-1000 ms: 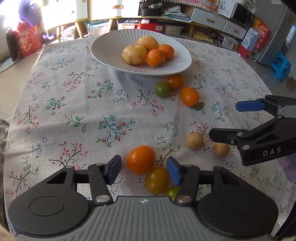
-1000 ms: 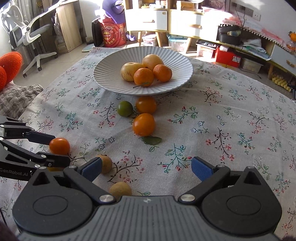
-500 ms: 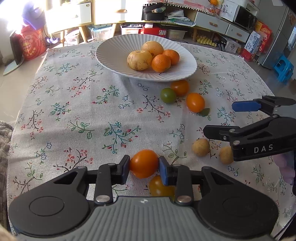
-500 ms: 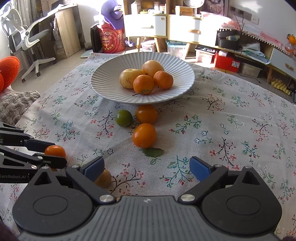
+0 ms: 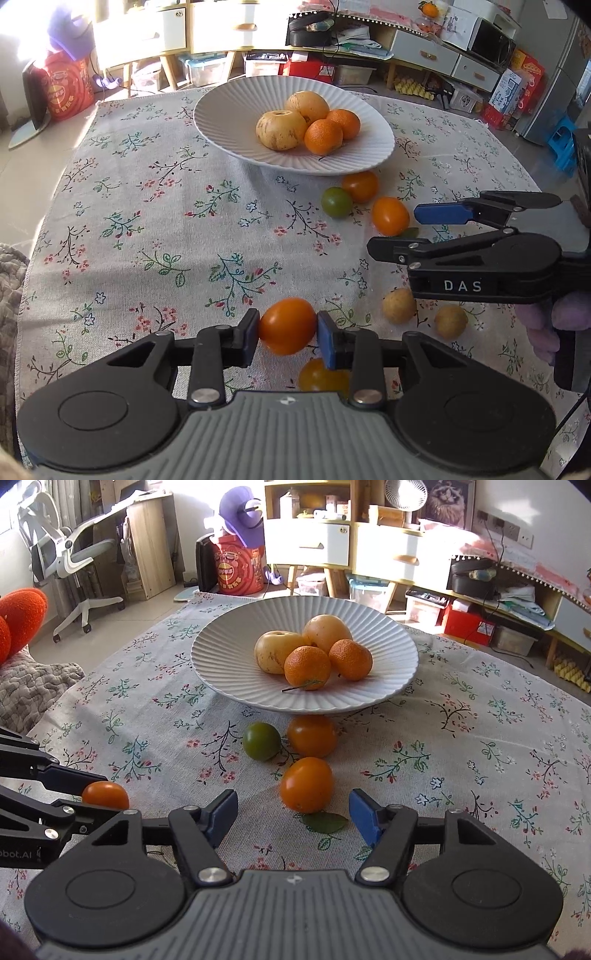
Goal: Organize fruits
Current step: 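Close the right tool on the orange tangerine while the left tool holds its fruit, then carry the held fruits in both tools over the white plate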
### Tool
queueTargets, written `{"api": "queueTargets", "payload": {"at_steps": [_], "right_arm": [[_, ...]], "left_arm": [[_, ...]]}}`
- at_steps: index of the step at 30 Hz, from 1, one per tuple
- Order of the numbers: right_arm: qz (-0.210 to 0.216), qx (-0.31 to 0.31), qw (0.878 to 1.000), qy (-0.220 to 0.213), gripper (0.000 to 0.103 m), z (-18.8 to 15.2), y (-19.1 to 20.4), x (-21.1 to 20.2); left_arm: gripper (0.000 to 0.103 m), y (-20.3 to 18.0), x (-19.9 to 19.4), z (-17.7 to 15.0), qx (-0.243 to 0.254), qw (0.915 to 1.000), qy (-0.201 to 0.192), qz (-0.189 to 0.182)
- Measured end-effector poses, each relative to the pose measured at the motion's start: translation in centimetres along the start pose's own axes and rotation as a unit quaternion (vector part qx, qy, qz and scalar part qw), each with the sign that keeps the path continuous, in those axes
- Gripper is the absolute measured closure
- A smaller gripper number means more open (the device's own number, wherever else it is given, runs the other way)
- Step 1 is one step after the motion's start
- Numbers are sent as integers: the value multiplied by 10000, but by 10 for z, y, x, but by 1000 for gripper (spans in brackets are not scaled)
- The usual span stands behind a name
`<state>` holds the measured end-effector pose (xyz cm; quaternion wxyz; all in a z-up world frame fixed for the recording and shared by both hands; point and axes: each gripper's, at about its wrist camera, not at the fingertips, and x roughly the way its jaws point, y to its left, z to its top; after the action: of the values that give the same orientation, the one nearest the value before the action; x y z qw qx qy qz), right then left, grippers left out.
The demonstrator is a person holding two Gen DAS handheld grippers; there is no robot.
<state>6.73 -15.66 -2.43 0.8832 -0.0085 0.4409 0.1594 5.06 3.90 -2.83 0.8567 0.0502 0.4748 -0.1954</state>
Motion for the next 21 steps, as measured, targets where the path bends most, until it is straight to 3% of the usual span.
{"api": "queueTargets", "payload": {"at_steps": [14, 21], "right_arm": [[-10, 164, 9999, 21, 73, 1, -7, 3], [31, 170, 9998, 28, 74, 2, -8, 3]], "left_arm": [[70, -2, 0, 1, 27, 10000, -3, -7], [70, -2, 0, 1, 28, 10000, -14, 7]]}}
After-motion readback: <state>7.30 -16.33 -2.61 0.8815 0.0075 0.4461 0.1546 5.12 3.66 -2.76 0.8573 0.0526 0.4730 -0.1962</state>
